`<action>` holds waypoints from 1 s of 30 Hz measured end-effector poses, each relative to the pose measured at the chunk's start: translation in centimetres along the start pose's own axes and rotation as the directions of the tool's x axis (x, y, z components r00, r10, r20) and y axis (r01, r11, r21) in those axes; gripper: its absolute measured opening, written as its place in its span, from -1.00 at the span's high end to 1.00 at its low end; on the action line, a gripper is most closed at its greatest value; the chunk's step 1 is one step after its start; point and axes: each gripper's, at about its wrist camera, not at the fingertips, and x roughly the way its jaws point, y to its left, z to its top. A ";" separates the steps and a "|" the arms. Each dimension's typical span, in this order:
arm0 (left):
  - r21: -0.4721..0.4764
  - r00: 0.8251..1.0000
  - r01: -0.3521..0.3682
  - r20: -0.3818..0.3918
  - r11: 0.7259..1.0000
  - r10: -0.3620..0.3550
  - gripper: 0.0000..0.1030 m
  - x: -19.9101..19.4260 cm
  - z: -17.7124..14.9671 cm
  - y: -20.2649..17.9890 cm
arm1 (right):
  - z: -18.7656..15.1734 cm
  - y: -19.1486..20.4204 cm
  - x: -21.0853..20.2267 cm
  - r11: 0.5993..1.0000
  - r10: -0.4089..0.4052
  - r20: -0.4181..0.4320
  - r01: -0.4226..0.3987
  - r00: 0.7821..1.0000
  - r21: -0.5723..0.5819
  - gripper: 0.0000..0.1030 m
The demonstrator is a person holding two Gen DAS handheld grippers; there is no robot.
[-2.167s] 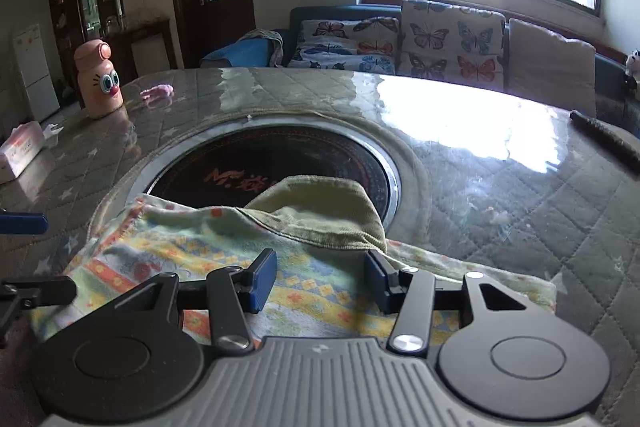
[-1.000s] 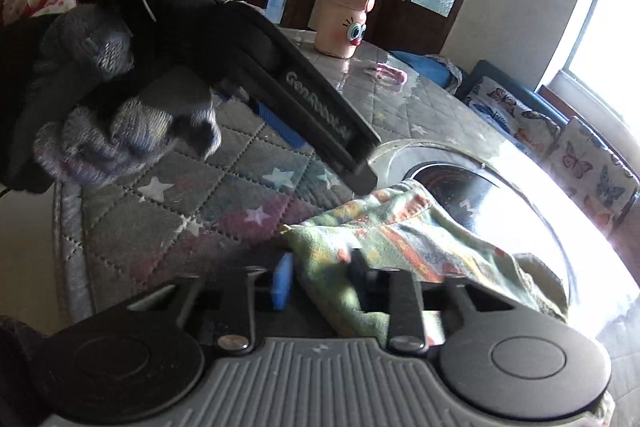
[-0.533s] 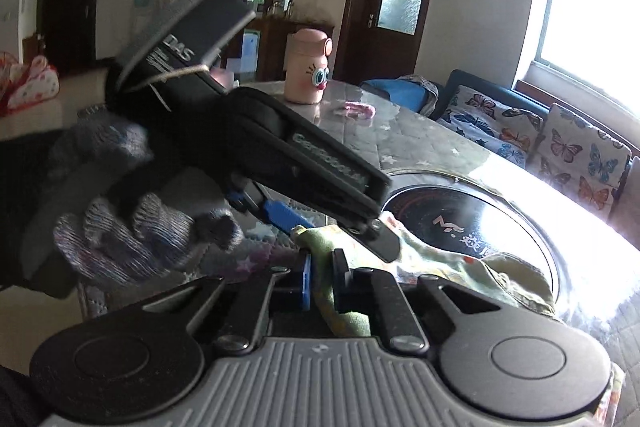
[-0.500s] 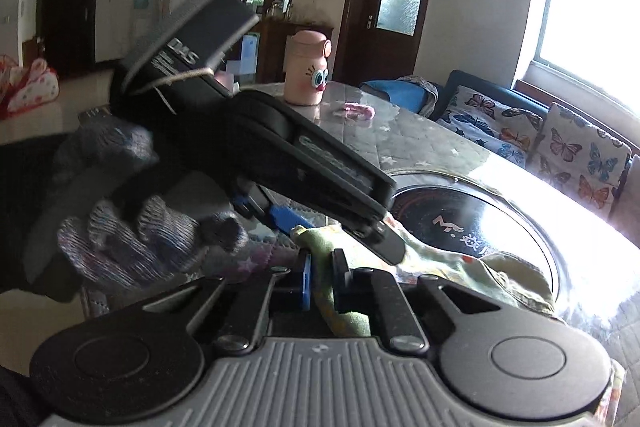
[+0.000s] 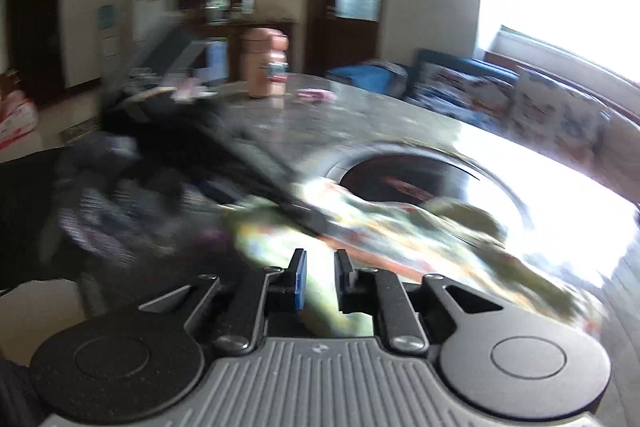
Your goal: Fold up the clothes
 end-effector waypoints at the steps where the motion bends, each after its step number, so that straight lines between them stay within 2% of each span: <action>1: 0.001 1.000 0.000 0.001 1.000 0.000 0.65 0.1 0.0 0.0 | -0.3 -1.0 -0.2 0.999 -0.033 -0.007 0.033 0.999 0.024 0.60; 6: 0.007 1.000 -0.004 0.001 1.000 0.004 0.65 0.3 -0.1 -0.2 | -1.8 -5.8 -0.4 0.973 -0.176 -0.054 0.182 0.983 0.140 0.55; 12: 0.017 1.000 -0.011 -0.001 1.000 0.011 0.65 0.3 0.0 -0.3 | -3.8 -12.2 2.3 0.911 -0.293 -0.137 0.320 0.946 0.261 0.55; 15: 0.024 1.000 -0.016 0.000 1.000 0.016 0.65 0.3 0.0 -0.4 | -4.3 -13.6 2.4 0.886 -0.351 -0.134 0.375 0.927 0.272 0.38; 16: 0.027 1.000 -0.018 0.001 0.999 0.018 0.65 0.4 0.0 -0.5 | -4.3 -14.2 2.7 0.879 -0.362 -0.130 0.384 0.923 0.281 0.22; 17: 0.031 1.000 -0.021 0.002 0.999 0.021 0.65 0.4 0.0 -0.5 | -4.4 -14.7 2.7 0.872 -0.368 -0.133 0.391 0.920 0.295 0.15; 19: 0.042 1.000 -0.029 0.005 0.999 0.028 0.65 0.4 -0.1 -0.7 | -4.5 -15.7 3.0 0.856 -0.376 -0.144 0.403 0.915 0.324 0.14; 23: 0.070 0.999 -0.045 0.010 0.997 0.044 0.65 0.4 -0.1 -1.1 | -4.9 -17.0 3.3 0.835 -0.341 -0.145 0.370 0.929 0.408 0.03; 25: 0.088 0.998 -0.056 0.014 0.995 0.055 0.65 0.5 -0.1 -1.3 | -5.0 -17.2 3.2 0.825 -0.320 -0.135 0.346 0.938 0.446 0.06; 27: 0.108 0.998 -0.070 0.017 0.992 0.068 0.65 0.5 -0.1 -1.7 | -4.9 -16.8 3.3 0.840 -0.299 -0.122 0.322 0.946 0.436 0.40; 29: 0.124 0.997 -0.083 0.019 0.989 0.081 0.66 0.5 0.0 -2.0 | -4.8 -16.3 3.2 0.842 -0.308 -0.117 0.328 0.944 0.428 0.74; 30: 0.132 0.996 -0.087 0.020 0.987 0.085 0.70 0.5 0.0 -2.2 | -4.8 -16.2 3.0 0.840 -0.315 -0.111 0.331 0.943 0.431 0.80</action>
